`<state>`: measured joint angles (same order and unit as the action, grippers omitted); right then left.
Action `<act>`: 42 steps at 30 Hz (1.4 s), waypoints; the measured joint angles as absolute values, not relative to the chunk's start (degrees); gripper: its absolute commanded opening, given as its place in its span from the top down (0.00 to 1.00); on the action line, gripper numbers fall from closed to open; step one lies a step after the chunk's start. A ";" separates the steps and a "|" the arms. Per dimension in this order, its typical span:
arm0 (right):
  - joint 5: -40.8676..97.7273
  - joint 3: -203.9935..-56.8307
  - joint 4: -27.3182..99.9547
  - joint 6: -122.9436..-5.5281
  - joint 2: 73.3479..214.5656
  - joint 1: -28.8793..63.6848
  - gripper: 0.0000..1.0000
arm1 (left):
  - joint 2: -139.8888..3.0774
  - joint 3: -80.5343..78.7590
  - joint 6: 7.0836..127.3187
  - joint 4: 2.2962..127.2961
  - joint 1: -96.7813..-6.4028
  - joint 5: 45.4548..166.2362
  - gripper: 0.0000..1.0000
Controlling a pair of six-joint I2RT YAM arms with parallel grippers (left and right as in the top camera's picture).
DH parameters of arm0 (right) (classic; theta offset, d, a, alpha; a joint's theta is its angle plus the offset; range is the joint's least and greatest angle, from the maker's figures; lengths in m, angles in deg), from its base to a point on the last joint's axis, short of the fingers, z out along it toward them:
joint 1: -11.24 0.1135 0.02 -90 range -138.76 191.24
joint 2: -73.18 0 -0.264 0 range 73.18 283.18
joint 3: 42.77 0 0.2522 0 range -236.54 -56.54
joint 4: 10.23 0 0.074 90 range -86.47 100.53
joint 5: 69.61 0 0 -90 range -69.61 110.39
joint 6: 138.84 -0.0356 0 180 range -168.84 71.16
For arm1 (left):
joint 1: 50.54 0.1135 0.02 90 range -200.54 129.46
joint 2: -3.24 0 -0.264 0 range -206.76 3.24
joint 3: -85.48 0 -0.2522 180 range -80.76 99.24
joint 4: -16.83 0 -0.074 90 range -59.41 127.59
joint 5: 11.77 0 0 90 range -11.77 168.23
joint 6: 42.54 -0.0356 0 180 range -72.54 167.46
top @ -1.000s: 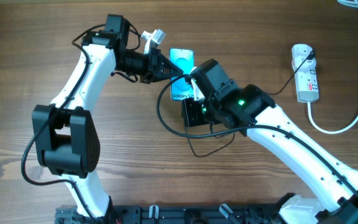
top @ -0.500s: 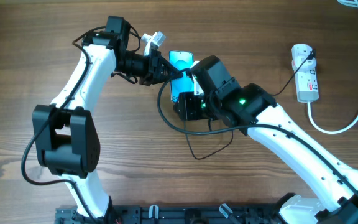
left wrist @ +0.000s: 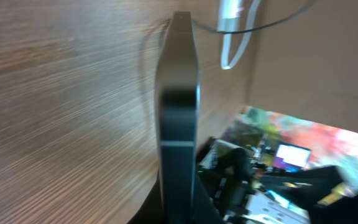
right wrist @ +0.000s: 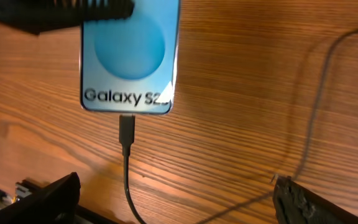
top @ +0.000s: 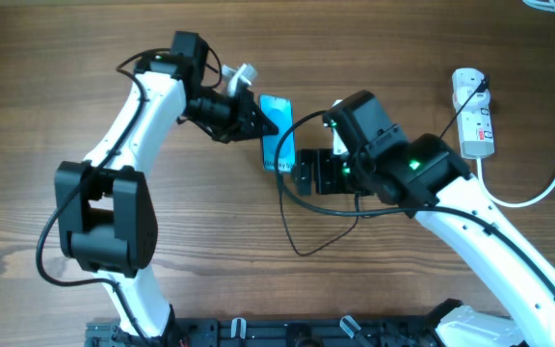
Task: Plug charger to phone and switch on socket
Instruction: 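Lower the charging phone flat onto the table with both grippers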
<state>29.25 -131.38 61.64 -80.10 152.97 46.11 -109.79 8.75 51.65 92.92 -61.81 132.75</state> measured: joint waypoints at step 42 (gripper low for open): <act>31.11 -131.38 63.56 -82.68 152.97 44.49 0.00 | -121.73 4.77 55.85 75.52 -70.55 119.24 0.76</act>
